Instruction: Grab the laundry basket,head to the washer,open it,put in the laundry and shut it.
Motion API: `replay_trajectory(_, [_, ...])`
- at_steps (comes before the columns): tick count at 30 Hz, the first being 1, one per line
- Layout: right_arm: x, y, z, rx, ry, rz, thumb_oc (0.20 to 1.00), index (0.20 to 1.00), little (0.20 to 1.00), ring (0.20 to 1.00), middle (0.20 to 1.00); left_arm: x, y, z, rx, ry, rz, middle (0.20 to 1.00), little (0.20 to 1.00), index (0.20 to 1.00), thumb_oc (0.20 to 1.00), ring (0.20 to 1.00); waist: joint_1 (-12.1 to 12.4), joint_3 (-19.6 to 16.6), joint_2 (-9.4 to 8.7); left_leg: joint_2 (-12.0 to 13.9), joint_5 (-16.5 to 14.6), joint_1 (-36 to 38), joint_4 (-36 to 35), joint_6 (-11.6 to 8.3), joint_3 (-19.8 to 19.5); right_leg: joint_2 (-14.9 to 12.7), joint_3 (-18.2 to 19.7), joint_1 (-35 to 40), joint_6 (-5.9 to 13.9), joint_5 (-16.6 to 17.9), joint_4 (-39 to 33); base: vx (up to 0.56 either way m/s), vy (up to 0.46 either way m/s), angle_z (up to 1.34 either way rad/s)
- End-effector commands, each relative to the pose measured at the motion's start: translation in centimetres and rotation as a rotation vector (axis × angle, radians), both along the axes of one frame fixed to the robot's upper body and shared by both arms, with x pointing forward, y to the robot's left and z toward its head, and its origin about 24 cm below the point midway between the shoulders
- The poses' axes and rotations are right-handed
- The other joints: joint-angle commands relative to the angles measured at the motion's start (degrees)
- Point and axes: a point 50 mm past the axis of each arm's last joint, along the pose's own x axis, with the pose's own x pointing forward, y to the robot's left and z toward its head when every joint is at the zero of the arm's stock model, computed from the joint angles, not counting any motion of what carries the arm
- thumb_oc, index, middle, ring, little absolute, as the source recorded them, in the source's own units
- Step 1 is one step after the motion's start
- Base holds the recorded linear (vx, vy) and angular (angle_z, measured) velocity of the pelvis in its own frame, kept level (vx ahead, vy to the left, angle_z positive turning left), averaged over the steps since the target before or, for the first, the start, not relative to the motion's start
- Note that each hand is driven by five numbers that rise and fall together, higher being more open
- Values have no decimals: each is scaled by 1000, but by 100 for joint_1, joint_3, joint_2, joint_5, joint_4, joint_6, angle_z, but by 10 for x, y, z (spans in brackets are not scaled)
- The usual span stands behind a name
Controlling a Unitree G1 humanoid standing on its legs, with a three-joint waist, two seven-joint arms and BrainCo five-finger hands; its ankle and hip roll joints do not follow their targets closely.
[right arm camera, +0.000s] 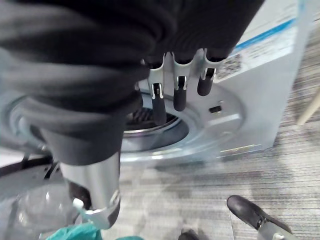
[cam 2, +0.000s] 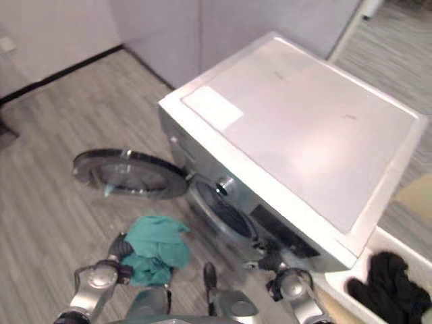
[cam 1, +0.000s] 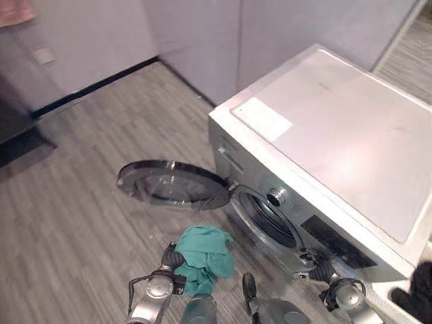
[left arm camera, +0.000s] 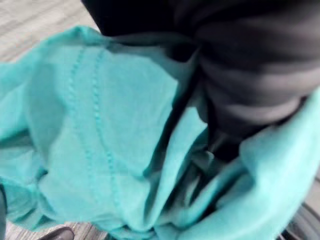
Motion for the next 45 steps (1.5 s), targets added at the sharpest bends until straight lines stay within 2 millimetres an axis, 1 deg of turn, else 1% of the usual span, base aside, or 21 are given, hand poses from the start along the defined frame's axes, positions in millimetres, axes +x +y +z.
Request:
replay_trajectory(1, [20, -4, 18, -16, -113, -16, 1000, 1000, 1000, 1000, 1000, 12, 17, 19, 100, -101, -57, 200, 200, 200, 200, 200, -106, -105, -385, -149, -255, 165, 420, 73, 864, -856, 272, -401, 971, -1215, 1422, 53, 257, -103])
replay_trajectory(4, [27, 7, 19, -1, -124, 17, 1000, 1000, 1000, 1000, 1000, 18, 25, 26, 125, -131, -38, 200, 200, 200, 200, 200, -19, -84, -380, -91, -364, 299, 355, 118, 1376, -1040, -121, -664, 1057, -1017, 1472, -23, 217, -165])
replay_trajectory(7, [33, 17, 22, 15, -142, 57, 1000, 1000, 1000, 1000, 1000, 18, 29, 29, 116, -145, -8, 200, 200, 200, 200, 200, 102, -91, -276, 42, -460, 637, 256, 177, 2157, -1568, -1979, -779, 903, -1048, 1917, 8, 156, -162])
replay_trajectory(12, [31, 19, 20, 20, -139, 54, 1000, 1000, 1000, 1000, 1000, 16, 30, 28, 91, -148, 47, 200, 200, 200, 200, 200, 139, -104, -355, -3, -692, 922, 290, 168, 2638, -1506, -2483, -688, 918, -1243, 1941, 50, 41, -129])
replay_trajectory(18, [39, 9, 29, 17, -186, -11, 1000, 1000, 1000, 1000, 1000, 46, 17, 49, -3, -286, 131, 200, 200, 200, 200, 200, 51, 353, -402, 318, -974, -32, 1583, 131, 2638, -1247, -1980, -1196, 726, -1255, 1909, -172, -132, -31])
replay_trajectory(20, [58, 10, 44, 37, -273, -37, 1000, 1000, 1000, 1000, 1000, 71, 3, 74, -102, -419, 192, 200, 200, 200, 200, 200, 173, 630, -369, 245, -1049, -1181, 2464, 35, 1512, -1247, -1935, -1951, 636, -1404, 2474, -344, -107, -76])
replay_trajectory(24, [74, 15, 67, 88, -398, -80, 1000, 1000, 1000, 1000, 1000, 116, -7, 133, -149, -664, 252, 200, 200, 200, 200, 200, -96, 938, -360, 472, -1390, -2491, 3618, 198, 1649, -1354, -1777, -3454, 485, -1780, 3852, -197, 17, -41])
replay_trajectory(26, [84, 24, 86, 146, -507, -91, 1000, 1000, 1000, 1000, 1000, 148, -10, 190, -188, -853, 315, 200, 200, 200, 200, 200, -297, 984, -361, 692, -1702, -3561, 4616, 281, 1669, -1439, -1653, -4551, 341, -2098, 4819, -135, 63, -6])
replay_trajectory(27, [84, 24, 86, 146, -508, -91, 1000, 1000, 1000, 1000, 1000, 148, -10, 190, -188, -854, 315, 200, 200, 200, 200, 200, -298, 965, -356, 699, -1719, -3614, 4657, 281, 1662, -1440, -1652, -4599, 339, -2113, 4854, -81, 42, -28])
replay_trajectory(29, [88, 34, 104, 228, -601, -84, 1000, 1000, 1000, 1000, 1000, 168, -3, 248, -208, -1025, 379, 200, 200, 200, 200, 200, -450, 945, -342, 836, -1958, -4427, 5340, 303, 1607, -1519, -1522, -5383, 257, -2327, 5481, -54, 38, -13])
replay_trajectory(30, [87, 37, 107, 245, -616, -70, 1000, 1000, 1000, 1000, 1000, 172, 2, 266, -196, -1073, 401, 200, 200, 200, 200, 200, -500, 938, -337, 875, -2028, -4617, 5503, 332, 1558, -1534, -1477, -5590, 230, -2396, 5658, -26, 69, -7])
replay_trajectory(31, [87, 44, 114, 277, -649, -34, 1000, 1000, 1000, 1000, 1000, 179, 10, 308, -175, -1186, 445, 200, 200, 200, 200, 200, -590, 924, -327, 938, -2174, -4941, 5799, 417, 1505, -1538, -1394, -5938, 198, -2494, 5928, 5, 56, -3])
replay_trajectory(32, [88, 45, 115, 279, -652, -34, 1000, 1000, 1000, 1000, 1000, 179, 10, 309, -174, -1190, 444, 200, 200, 200, 200, 200, -589, 918, -328, 941, -2192, -4991, 5837, 420, 1498, -1542, -1392, -5986, 199, -2510, 5965, 13, 79, -5])
replay_trajectory(33, [87, 48, 120, 290, -677, -1, 1000, 1000, 1000, 1000, 1000, 179, 18, 349, -118, -1303, 470, 200, 200, 200, 200, 200, -671, 888, -316, 980, -2295, -5289, 6071, 489, 1440, -1520, -1326, -6285, 179, -2587, 6158, 15, 38, -10])
replay_trajectory(34, [87, 48, 121, 292, -679, -1, 1000, 1000, 1000, 1000, 1000, 179, 18, 351, -117, -1306, 470, 200, 200, 200, 200, 200, -671, 879, -317, 984, -2309, -5336, 6104, 491, 1431, -1521, -1327, -6328, 178, -2600, 6187, 17, 57, -10])
replay_trajectory(38, [85, 48, 137, 339, -738, 55, 1000, 1000, 1000, 1000, 1000, 166, 40, 426, 84, -1502, 548, 200, 200, 200, 200, 200, -826, 736, -221, 1013, -2456, -5953, 6524, 591, 1314, -1511, -1251, -6882, 186, -2660, 6524, 39, 47, 0])
replay_trajectory(39, [85, 48, 137, 341, -740, 55, 1000, 1000, 1000, 1000, 1000, 166, 39, 427, 86, -1505, 547, 200, 200, 200, 200, 200, -827, 726, -222, 1011, -2462, -5992, 6544, 592, 1305, -1515, -1254, -6916, 186, -2667, 6543, 44, 49, 6])
replay_trajectory(41, [82, 45, 142, 349, -754, 78, 1000, 1000, 1000, 1000, 1000, 163, 49, 445, 247, -1521, 549, 922, 922, 922, 922, 922, -863, 670, -151, 964, -2473, -6268, 6704, 628, 1236, -1524, -1238, -7145, 194, -2670, 6694, 30, 33, 2])
replay_trajectory(42, [82, 45, 142, 352, -755, 77, 1000, 1000, 1000, 1000, 1000, 163, 48, 446, 249, -1523, 547, 922, 922, 922, 922, 922, -862, 659, -154, 960, -2476, -6301, 6719, 628, 1227, -1529, -1242, -7172, 194, -2676, 6708, 0, 0, 0])
replay_trajectory(43, [82, 44, 143, 347, -755, 86, 1000, 1000, 1000, 1000, 1000, 165, 48, 448, 302, -1511, 519, 1000, 1000, 1000, 1000, 1000, -861, 640, -133, 941, -2472, -6359, 6754, 635, 1209, -1527, -1234, -7220, 191, -2674, 6746, 19, 10, 6])
replay_trajectory(45, [83, 40, 144, 331, -745, 104, 1000, 1000, 1000, 1000, 1000, 176, 48, 439, 397, -1404, 405, 1000, 1000, 1000, 1000, 1000, -851, 600, -91, 892, -2450, -6523, 6852, 643, 1153, -1561, -1236, -7345, 187, -2668, 6869, 15, 9, 13])
